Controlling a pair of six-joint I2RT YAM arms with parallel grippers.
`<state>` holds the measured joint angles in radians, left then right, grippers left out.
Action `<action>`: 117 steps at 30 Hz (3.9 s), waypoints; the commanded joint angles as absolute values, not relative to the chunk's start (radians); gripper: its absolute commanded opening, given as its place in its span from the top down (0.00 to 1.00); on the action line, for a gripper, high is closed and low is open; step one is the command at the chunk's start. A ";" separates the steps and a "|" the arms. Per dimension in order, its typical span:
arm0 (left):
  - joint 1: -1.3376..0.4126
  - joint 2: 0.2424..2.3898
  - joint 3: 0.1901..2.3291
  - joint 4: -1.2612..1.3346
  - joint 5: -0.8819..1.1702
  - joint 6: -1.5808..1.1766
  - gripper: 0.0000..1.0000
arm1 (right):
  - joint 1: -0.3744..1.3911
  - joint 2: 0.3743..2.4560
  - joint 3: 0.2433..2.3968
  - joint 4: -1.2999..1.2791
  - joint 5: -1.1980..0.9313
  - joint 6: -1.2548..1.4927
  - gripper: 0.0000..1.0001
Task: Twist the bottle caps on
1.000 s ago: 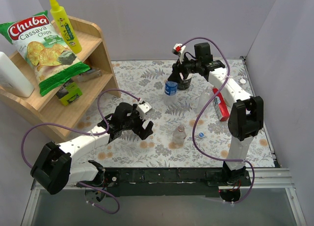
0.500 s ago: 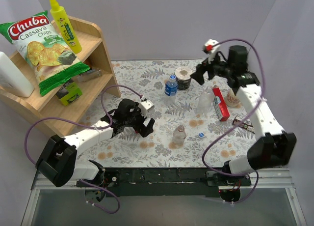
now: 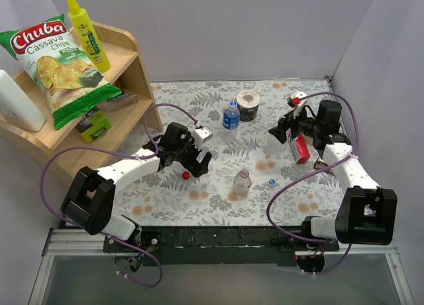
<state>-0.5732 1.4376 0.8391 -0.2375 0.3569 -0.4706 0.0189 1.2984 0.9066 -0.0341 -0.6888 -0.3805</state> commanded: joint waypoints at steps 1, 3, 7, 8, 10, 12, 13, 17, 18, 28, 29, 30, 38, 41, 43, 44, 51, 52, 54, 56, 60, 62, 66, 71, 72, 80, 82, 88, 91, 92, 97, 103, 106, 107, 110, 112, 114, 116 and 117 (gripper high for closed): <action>-0.565 1.454 0.913 -0.310 0.385 -0.423 0.02 | -0.032 1.295 0.839 0.175 -0.791 -0.374 0.13; -0.563 1.462 0.937 -0.339 0.396 -0.410 0.02 | -0.034 1.307 0.818 0.236 -0.849 -0.367 0.25; -0.563 1.447 0.991 -0.351 0.440 -0.362 0.02 | -0.034 1.342 0.865 0.223 -0.839 -0.370 0.68; -0.563 1.424 0.997 -0.348 0.474 -0.348 0.02 | -0.034 1.332 0.892 0.183 -0.824 -0.373 0.78; -0.563 1.396 1.020 -0.324 0.518 -0.321 0.02 | -0.035 1.295 0.974 0.091 -0.836 -0.387 0.83; -0.566 1.358 1.074 -0.279 0.567 -0.321 0.02 | -0.034 1.223 1.031 0.043 -0.864 -0.364 0.90; -0.572 1.351 1.095 -0.270 0.581 -0.322 0.02 | -0.032 1.201 1.061 0.002 -0.871 -0.347 0.94; -0.613 1.355 1.228 -0.262 0.603 -0.353 0.02 | -0.031 1.149 1.274 -0.136 -0.862 -0.191 0.99; -0.620 1.359 1.255 -0.244 0.603 -0.365 0.02 | -0.029 1.143 1.287 -0.140 -0.867 -0.158 0.99; -0.770 1.479 1.377 -0.086 0.407 -0.290 0.02 | -0.029 1.097 1.170 0.320 -0.881 0.360 0.99; -0.788 1.489 1.384 -0.078 0.396 -0.276 0.02 | -0.029 1.100 1.173 0.328 -0.861 0.382 0.99; -0.801 1.499 1.391 -0.078 0.371 -0.261 0.02 | -0.028 1.100 1.177 0.340 -0.848 0.393 0.99; -0.842 1.589 1.436 -0.006 0.207 -0.333 0.02 | -0.011 1.115 1.178 0.351 -0.871 0.423 0.99; -0.844 1.606 1.433 0.060 0.199 -0.330 0.02 | -0.002 1.097 1.143 0.371 -0.891 0.422 0.99; -0.845 1.627 1.436 0.083 0.189 -0.331 0.02 | -0.002 1.086 1.129 0.368 -0.896 0.419 0.99; -0.851 1.634 1.440 0.086 0.193 -0.333 0.02 | -0.002 1.083 1.115 0.367 -0.905 0.417 0.99; -0.857 1.690 1.500 0.028 0.251 -0.322 0.02 | 0.035 1.054 1.063 0.399 -0.917 0.410 0.99; -0.857 1.700 1.505 0.017 0.261 -0.315 0.03 | 0.034 1.051 1.060 0.402 -0.917 0.413 0.99; -0.857 1.704 1.522 -0.023 0.279 -0.307 0.05 | 0.035 1.045 1.048 0.417 -0.917 0.419 0.99; -0.856 1.710 1.529 -0.051 0.325 -0.299 0.09 | 0.035 1.042 1.042 0.425 -0.922 0.420 0.99; -0.856 1.735 1.563 -0.098 0.385 -0.299 0.19 | 0.035 1.042 1.028 0.445 -0.931 0.425 0.99; -0.856 1.746 1.577 -0.110 0.387 -0.301 0.23 | 0.035 1.039 1.026 0.451 -0.936 0.426 0.99; -0.856 1.758 1.588 -0.127 0.379 -0.301 0.30 | 0.037 1.034 1.035 0.454 -0.943 0.425 0.99; -0.856 1.746 1.565 -0.132 0.376 -0.311 0.42 | 0.037 1.026 1.029 0.428 -0.957 0.417 0.99; -0.851 1.730 1.553 -0.124 0.382 -0.316 0.47 | 0.037 1.019 1.026 0.422 -0.956 0.414 0.99; -0.764 1.648 1.467 -0.052 0.455 -0.445 0.55 | 0.031 1.002 1.172 0.185 -1.015 0.188 0.14; -0.712 1.611 1.444 -0.064 0.489 -0.480 0.56 | 0.028 0.993 1.293 -0.024 -0.988 0.070 0.12; -0.640 1.467 1.303 -0.083 0.601 -0.471 0.73 | 0.021 1.067 1.443 -0.514 -1.037 -0.303 0.21; -0.640 1.369 1.232 -0.081 0.629 -0.453 0.75 | 0.021 1.133 1.402 -0.777 -1.020 -0.602 0.25; -0.640 1.347 1.195 -0.086 0.624 -0.451 0.77 | 0.023 1.166 1.382 -0.813 -0.991 -0.658 0.26; -0.640 1.243 1.134 -0.190 0.634 -0.420 0.90 | 0.023 1.223 1.206 -0.929 -0.844 -1.072 0.20; -0.637 1.212 1.103 -0.235 0.606 -0.390 1.00 | 0.058 1.318 1.029 -0.956 -0.703 -1.323 0.24; -0.635 1.212 1.094 -0.226 0.597 -0.400 1.00 | 0.097 1.380 0.993 -0.962 -0.638 -1.413 0.19; -0.635 1.212 1.092 -0.229 0.594 -0.399 1.00 | 0.106 1.391 0.980 -0.957 -0.634 -1.448 0.16; -0.632 1.218 1.092 -0.235 0.566 -0.391 1.00 | 0.143 1.381 0.914 -0.895 -0.605 -1.483 0.11; -0.624 1.218 1.088 -0.232 0.554 -0.391 1.00 | 0.185 1.373 0.865 -0.835 -0.553 -1.480 0.10; -0.612 1.215 1.083 -0.226 0.554 -0.394 1.00 | 0.205 1.376 0.848 -0.815 -0.532 -1.483 0.14; -0.606 1.213 1.081 -0.230 0.554 -0.391 1.00 | 0.209 1.393 0.839 -0.798 -0.525 -1.483 0.15; -0.603 1.216 1.084 -0.238 0.555 -0.387 1.00 | 0.212 1.399 0.838 -0.796 -0.522 -1.482 0.18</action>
<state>-0.6212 1.2343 1.0870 -0.2337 0.5701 -0.4038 0.2005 1.3899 0.8459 -0.8574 -0.5644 -1.4376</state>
